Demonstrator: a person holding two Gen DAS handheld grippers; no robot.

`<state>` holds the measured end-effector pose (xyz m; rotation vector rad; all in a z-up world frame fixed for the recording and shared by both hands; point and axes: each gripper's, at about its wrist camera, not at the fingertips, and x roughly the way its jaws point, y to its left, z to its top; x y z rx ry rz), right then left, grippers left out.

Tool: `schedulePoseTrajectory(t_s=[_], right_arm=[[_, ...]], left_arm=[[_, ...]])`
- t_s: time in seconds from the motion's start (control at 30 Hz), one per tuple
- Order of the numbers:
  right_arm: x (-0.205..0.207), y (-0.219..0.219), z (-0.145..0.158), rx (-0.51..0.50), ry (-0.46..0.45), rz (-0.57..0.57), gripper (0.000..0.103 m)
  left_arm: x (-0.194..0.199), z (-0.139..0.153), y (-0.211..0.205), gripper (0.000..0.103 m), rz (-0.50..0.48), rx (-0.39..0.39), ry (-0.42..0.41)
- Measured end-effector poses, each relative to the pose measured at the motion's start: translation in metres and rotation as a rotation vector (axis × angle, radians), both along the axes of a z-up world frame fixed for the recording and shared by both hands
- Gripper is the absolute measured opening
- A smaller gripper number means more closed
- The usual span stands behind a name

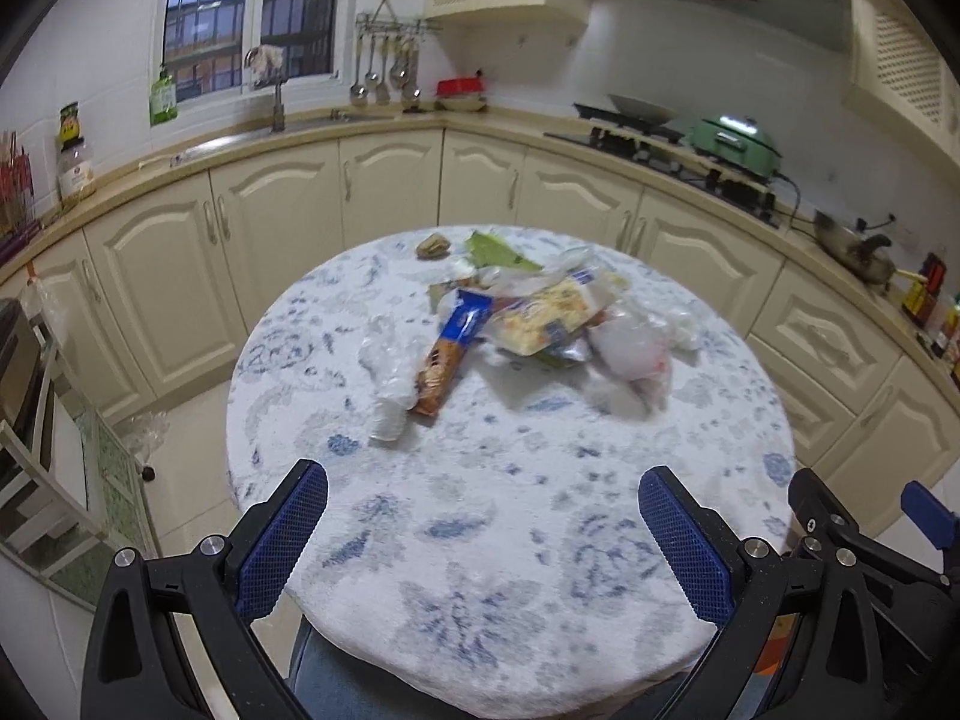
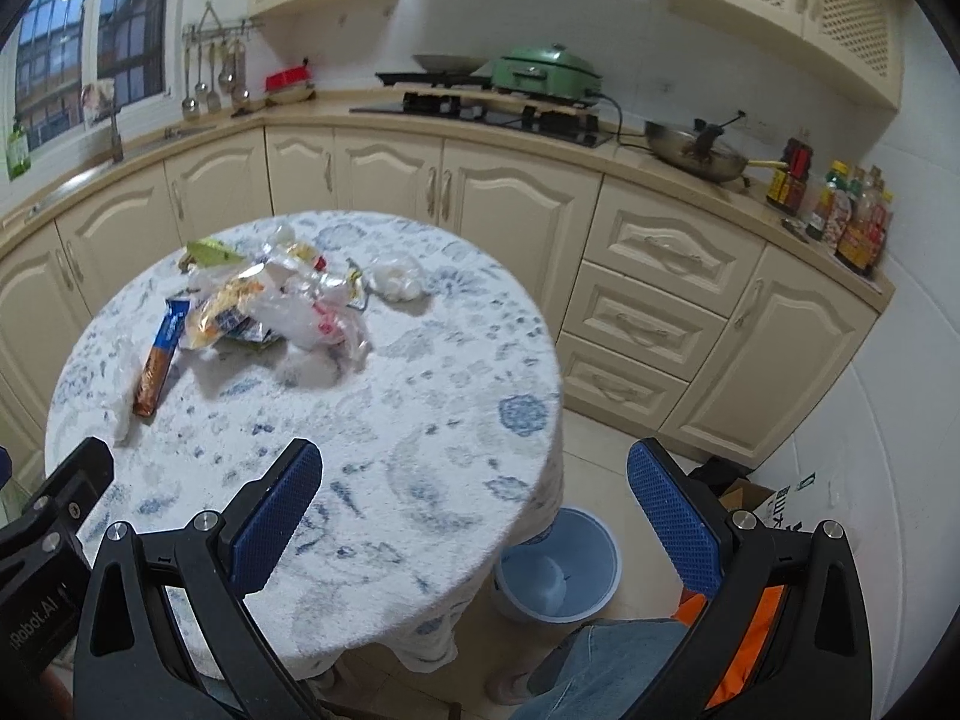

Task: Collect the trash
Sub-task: 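Reach the left tool to the blue-wrapped snack bar and grasp it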

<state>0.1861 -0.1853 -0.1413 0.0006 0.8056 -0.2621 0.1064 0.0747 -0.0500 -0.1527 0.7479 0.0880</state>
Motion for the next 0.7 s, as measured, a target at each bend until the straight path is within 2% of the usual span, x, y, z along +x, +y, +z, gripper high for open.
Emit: schedulePoseTrajectory(t_s=[0.17,0.33,0.43,0.6,0.67,0.7], right_arm=[[0.029,0.02,-0.02,0.002,0.063,0.045,0.103],[0.059,0.035,-0.038,0.007,0.107,0.075,0.103],[0.076,0.042,-0.044,0.014,0.126,0.084,0.103],[0.099,0.046,-0.049,0.04,0.139,0.093,0.103],[0.107,0.046,-0.051,0.06,0.144,0.094,0.103],[0.112,0.044,-0.052,0.071,0.146,0.093,0.103]], left_arm=[[0.039,-0.022,0.029,0.102,-0.017,-0.076,0.09],[0.076,-0.038,0.053,0.1,0.008,-0.057,0.127],[0.1,-0.046,0.067,0.092,-0.006,-0.09,0.151],[0.146,-0.05,0.074,0.091,-0.069,-0.049,0.15],[0.165,-0.056,0.074,0.084,-0.087,-0.035,0.157],[0.173,-0.058,0.074,0.083,-0.092,-0.027,0.162]])
